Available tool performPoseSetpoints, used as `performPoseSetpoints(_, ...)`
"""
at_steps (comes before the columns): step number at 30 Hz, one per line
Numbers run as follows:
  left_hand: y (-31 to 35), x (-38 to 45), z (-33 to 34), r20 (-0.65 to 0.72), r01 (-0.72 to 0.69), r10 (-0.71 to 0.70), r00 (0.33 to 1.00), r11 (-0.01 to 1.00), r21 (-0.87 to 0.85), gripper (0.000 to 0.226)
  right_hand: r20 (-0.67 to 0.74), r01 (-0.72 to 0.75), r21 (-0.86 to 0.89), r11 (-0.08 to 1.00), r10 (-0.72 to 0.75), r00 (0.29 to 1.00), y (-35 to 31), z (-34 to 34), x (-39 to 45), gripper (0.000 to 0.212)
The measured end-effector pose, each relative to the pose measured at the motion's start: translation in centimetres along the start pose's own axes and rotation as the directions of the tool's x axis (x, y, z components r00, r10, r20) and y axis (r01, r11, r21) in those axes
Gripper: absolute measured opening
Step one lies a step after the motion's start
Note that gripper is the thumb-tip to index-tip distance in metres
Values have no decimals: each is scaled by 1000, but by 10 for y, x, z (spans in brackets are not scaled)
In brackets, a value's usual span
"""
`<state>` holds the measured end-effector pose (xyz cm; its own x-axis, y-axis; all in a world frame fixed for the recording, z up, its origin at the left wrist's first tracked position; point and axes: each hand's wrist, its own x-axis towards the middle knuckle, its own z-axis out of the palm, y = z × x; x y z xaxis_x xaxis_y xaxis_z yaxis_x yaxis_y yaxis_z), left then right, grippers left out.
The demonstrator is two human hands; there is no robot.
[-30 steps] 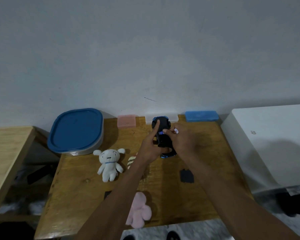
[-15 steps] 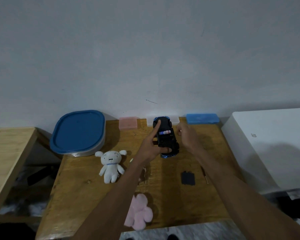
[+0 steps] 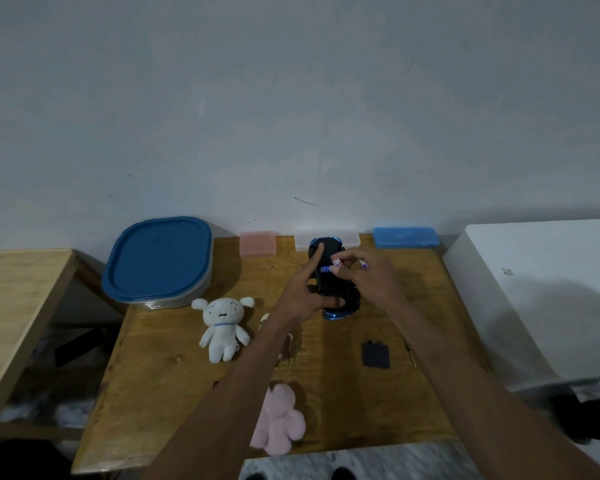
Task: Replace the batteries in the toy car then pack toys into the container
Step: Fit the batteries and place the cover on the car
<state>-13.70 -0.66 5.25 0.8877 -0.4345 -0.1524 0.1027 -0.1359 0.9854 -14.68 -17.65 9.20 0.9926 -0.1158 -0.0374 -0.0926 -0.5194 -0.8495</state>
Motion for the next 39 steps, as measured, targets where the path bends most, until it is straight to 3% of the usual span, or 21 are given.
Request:
performPoseSetpoints(4,2,-3,-2,20,21,-20,1000,1000,-21,113,-53,51,4,999,-51,997,-3,1,-2,24)
performPoseSetpoints(11,9,-4,-9,111,78,-76,991,997,-11,119,13,240,-290,926,-247,969,-2,2,-2,26)
performPoseSetpoints(16,9,-6,-12,122,96,-96,988,995,8,116,173,419,-506,754,-387,906,-5,-2,2,27)
performPoseSetpoints(21,8,-8,-8,129,119,-115,985,993,-20,113,326,500,-600,624,-380,865,-6,-4,1,16)
performPoseSetpoints(34,6,-6,-9,114,132,-129,985,991,-14,115,285,439,-579,687,-334,898,-3,0,1,5)
performPoseSetpoints(39,5,-5,-6,95,118,-113,989,992,-48,115,280,289,-437,852,-176,944,-3,-6,8,15)
